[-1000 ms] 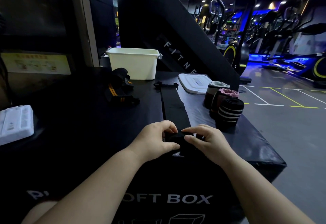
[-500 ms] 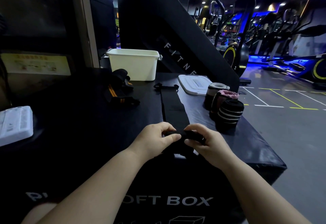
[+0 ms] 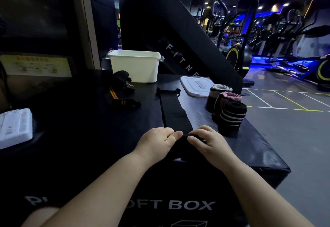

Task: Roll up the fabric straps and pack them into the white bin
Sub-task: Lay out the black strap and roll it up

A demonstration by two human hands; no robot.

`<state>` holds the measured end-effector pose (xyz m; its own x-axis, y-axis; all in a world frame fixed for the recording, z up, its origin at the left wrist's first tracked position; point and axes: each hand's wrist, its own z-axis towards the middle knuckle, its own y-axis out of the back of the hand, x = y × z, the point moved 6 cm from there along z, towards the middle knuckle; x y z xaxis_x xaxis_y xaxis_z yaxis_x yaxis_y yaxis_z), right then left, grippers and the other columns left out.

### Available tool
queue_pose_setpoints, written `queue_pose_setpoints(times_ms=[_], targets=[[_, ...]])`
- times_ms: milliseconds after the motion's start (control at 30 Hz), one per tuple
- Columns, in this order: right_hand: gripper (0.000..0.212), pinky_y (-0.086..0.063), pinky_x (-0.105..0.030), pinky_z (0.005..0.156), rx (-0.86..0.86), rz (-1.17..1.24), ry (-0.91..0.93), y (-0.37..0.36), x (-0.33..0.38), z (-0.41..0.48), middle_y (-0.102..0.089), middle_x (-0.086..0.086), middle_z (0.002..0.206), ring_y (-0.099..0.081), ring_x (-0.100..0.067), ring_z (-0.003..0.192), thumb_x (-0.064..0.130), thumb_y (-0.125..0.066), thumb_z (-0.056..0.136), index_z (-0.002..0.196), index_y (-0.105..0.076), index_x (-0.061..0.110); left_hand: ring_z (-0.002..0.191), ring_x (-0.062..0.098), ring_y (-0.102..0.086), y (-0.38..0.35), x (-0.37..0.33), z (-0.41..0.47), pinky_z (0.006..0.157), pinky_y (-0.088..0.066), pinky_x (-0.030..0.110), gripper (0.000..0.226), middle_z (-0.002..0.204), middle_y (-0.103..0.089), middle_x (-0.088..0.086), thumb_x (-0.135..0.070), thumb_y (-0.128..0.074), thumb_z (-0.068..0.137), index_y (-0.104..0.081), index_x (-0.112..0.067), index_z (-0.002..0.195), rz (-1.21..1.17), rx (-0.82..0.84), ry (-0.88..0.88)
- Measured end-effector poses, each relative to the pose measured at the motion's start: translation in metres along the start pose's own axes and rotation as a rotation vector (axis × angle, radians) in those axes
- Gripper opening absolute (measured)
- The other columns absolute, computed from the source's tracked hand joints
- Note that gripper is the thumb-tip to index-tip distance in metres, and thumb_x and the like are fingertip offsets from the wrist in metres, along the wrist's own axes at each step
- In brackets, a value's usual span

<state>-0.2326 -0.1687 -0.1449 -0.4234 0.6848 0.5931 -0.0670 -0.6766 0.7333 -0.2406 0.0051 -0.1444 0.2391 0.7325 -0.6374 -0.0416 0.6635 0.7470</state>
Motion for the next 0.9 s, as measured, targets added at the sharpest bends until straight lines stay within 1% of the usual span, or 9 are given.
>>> queue_pose_setpoints(times_ms=[167,333,433,533,600,667,733,800,900], targets=[[0.016,-0.044,-0.025,0.087,0.011,-0.007,-0.018,0.000,0.002,0.002,-0.059,0.016,0.096,-0.056,0.000,0.095,0.040,-0.060,0.092,0.099,-0.072,0.031,0.074,0.021,-0.054,-0.001,-0.002,-0.002,0.073,-0.047,0.041,0.050,0.070,-0.056,0.000,-0.050,-0.040,0.098,-0.048,-0.013,0.066,0.055,-0.071,-0.025],[0.021,-0.043,-0.026,0.086,0.021,-0.044,-0.024,0.000,0.003,0.003,-0.059,0.013,0.098,-0.055,-0.002,0.096,0.043,-0.057,0.093,0.101,-0.072,0.030,0.094,0.009,-0.048,0.003,-0.001,-0.004,0.084,-0.043,0.031,0.021,0.097,-0.054,-0.014,-0.045,-0.055,0.093,-0.056,-0.026,0.103,-0.033,-0.218,-0.135],[0.020,-0.042,-0.024,0.085,0.023,-0.073,-0.005,-0.002,0.003,0.001,-0.059,0.016,0.101,-0.055,-0.003,0.099,0.044,-0.056,0.093,0.105,-0.068,0.034,0.090,0.005,-0.055,0.001,-0.003,-0.005,0.083,-0.047,0.030,0.013,0.091,-0.064,-0.014,-0.037,-0.053,0.095,-0.065,-0.031,0.098,-0.062,-0.139,-0.185],[0.018,-0.044,-0.025,0.084,-0.021,-0.026,0.012,-0.001,0.004,-0.003,-0.061,0.017,0.101,-0.056,-0.002,0.095,0.041,-0.060,0.091,0.109,-0.058,0.042,0.088,0.002,-0.058,0.004,0.000,-0.004,0.079,-0.047,0.022,0.013,0.089,-0.066,-0.013,-0.033,-0.057,0.095,-0.069,-0.028,0.094,-0.124,-0.139,-0.132],[0.021,-0.046,-0.027,0.082,-0.036,0.000,0.026,0.000,0.005,-0.006,-0.062,0.014,0.098,-0.057,-0.002,0.091,0.038,-0.063,0.090,0.106,-0.051,0.045,0.081,0.004,-0.058,0.002,0.004,-0.002,0.075,-0.047,0.026,0.017,0.080,-0.064,-0.010,-0.037,-0.057,0.095,-0.068,-0.028,0.085,-0.152,-0.126,-0.066],[0.018,-0.046,-0.027,0.082,-0.041,0.001,0.062,0.000,0.005,-0.006,-0.062,0.015,0.099,-0.057,-0.002,0.093,0.036,-0.064,0.090,0.103,-0.054,0.042,0.075,0.012,-0.059,0.001,0.007,0.002,0.071,-0.047,0.032,0.022,0.073,-0.062,-0.004,-0.040,-0.056,0.094,-0.065,-0.026,0.080,-0.165,-0.109,-0.001],[0.019,-0.043,-0.019,0.081,-0.046,0.025,0.077,0.003,0.005,-0.007,-0.060,0.018,0.101,-0.055,0.000,0.094,0.037,-0.071,0.085,0.101,-0.062,0.039,0.075,0.017,-0.060,0.000,0.007,0.007,0.071,-0.047,0.034,0.026,0.073,-0.064,0.001,-0.042,-0.056,0.094,-0.065,-0.023,0.081,-0.143,-0.104,0.038],[0.033,-0.040,-0.010,0.079,-0.033,0.029,0.100,0.004,0.005,-0.008,-0.055,0.023,0.106,-0.054,0.000,0.097,0.038,-0.081,0.075,0.104,-0.066,0.035,0.077,0.016,-0.059,0.000,0.005,0.010,0.071,-0.046,0.033,0.027,0.073,-0.063,-0.002,-0.045,-0.055,0.094,-0.065,-0.023,0.082,-0.107,-0.088,0.066],[0.045,-0.038,-0.006,0.077,-0.024,0.009,0.105,0.004,0.003,-0.007,-0.053,0.024,0.108,-0.053,0.001,0.097,0.030,-0.087,0.067,0.108,-0.068,0.030,0.078,0.015,-0.059,0.001,0.005,0.015,0.070,-0.045,0.031,0.027,0.072,-0.060,-0.008,-0.048,-0.055,0.093,-0.063,-0.026,0.081,-0.074,-0.076,0.102]])
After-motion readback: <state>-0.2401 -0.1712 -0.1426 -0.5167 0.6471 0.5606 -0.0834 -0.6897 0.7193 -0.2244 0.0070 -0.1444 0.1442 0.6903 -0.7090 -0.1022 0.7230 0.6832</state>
